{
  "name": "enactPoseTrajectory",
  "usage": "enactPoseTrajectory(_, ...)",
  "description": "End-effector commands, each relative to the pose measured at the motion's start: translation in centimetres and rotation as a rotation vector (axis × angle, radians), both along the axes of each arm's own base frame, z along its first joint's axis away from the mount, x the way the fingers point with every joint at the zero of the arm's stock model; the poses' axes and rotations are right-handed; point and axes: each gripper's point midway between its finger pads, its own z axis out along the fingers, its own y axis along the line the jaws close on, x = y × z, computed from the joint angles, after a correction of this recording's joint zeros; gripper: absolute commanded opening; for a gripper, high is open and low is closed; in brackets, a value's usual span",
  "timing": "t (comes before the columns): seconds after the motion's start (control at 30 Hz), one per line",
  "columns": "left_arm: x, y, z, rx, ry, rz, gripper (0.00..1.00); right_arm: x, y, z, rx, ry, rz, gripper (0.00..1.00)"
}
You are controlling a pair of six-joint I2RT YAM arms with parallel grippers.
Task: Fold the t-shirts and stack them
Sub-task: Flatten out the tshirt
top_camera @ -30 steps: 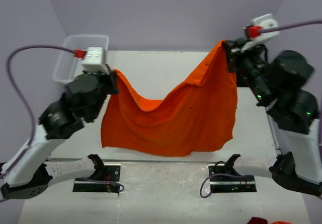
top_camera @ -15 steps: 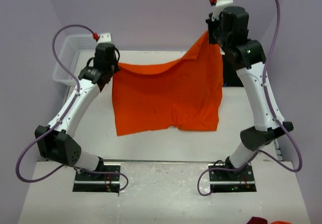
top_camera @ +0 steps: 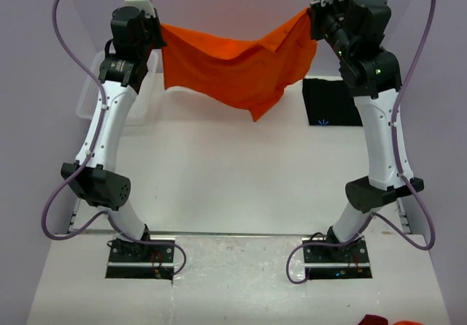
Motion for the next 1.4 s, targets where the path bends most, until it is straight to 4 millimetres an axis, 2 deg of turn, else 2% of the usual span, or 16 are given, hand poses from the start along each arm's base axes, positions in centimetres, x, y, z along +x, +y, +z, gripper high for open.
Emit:
enactPoseTrajectory(0.0,-4.3,0.4,8.9,0.021,-0.235,-0.052,0.0,-4.1,-1.5,6.4,0.039,-0.184,0.046,0.0)
enactPoseTrajectory(0.17,-7.8,0.8,9.8,0.01,-0.26,-0.069,0.0,-7.3,-1.3,7.3,0.086,-0.18,0.084,0.0)
enactPoseTrajectory(0.27,-10.8,1.0,11.5,0.0,-0.284,-0.081,0.0,-11.6,-2.0,9.8,0.094,-0.252,0.094,0.0)
enactPoseTrajectory(0.3,-12.8,1.2,12.8,-0.006,-0.316,-0.09,0.0,-14.4,-2.8,11.4,0.109,-0.3,0.102,0.0)
enactPoseTrajectory(0.37,-14.7,1.3,13.3,-0.009,-0.324,-0.104,0.0,-17.6,-3.2,12.9,0.127,-0.341,0.13,0.0)
enactPoseTrajectory(0.4,-17.2,1.5,14.9,-0.014,-0.371,-0.118,0.0,-19.0,-3.3,13.4,0.134,-0.359,0.146,0.0)
enactPoseTrajectory(0.43,-18.3,1.5,14.8,-0.015,-0.373,-0.124,0.0,-22.0,-3.9,14.5,0.157,-0.403,0.175,0.0)
enactPoseTrajectory(0.5,-21.6,2.0,16.4,-0.019,-0.426,-0.132,0.0,-24.7,-4.4,15.5,0.18,-0.436,0.214,0.0)
enactPoseTrajectory(0.63,-25.6,2.4,17.7,-0.021,-0.461,-0.145,0.0,-30.3,-5.0,16.6,0.243,-0.488,0.335,0.0)
enactPoseTrajectory(0.77,-26.4,2.3,18.6,-0.016,-0.491,-0.159,0.0,-31.7,-4.9,17.3,0.261,-0.515,0.38,0.0)
enactPoseTrajectory(0.83,-25.1,2.2,18.7,-0.021,-0.485,-0.154,0.0,-31.3,-4.8,17.8,0.266,-0.534,0.37,0.0)
enactPoseTrajectory(0.97,-21.8,1.4,18.4,-0.028,-0.476,-0.166,0.0,-27.8,-3.8,17.7,0.245,-0.516,0.325,0.0)
enactPoseTrajectory(1.1,-17.4,0.6,17.0,-0.026,-0.427,-0.164,0.0,-21.5,-1.7,16.0,0.178,-0.442,0.26,0.0)
enactPoseTrajectory(1.2,-14.8,0.4,16.0,-0.016,-0.403,-0.155,0.0,-18.4,-0.8,14.9,0.129,-0.413,0.219,0.0)
enactPoseTrajectory(1.23,-14.0,0.4,15.5,-0.008,-0.396,-0.148,0.0,-16.0,-0.4,13.8,0.111,-0.379,0.185,0.0)
enactPoseTrajectory(1.37,-9.9,0.4,12.4,0.026,-0.318,-0.113,0.0,-12.7,0.1,12.6,0.085,-0.344,0.154,0.0)
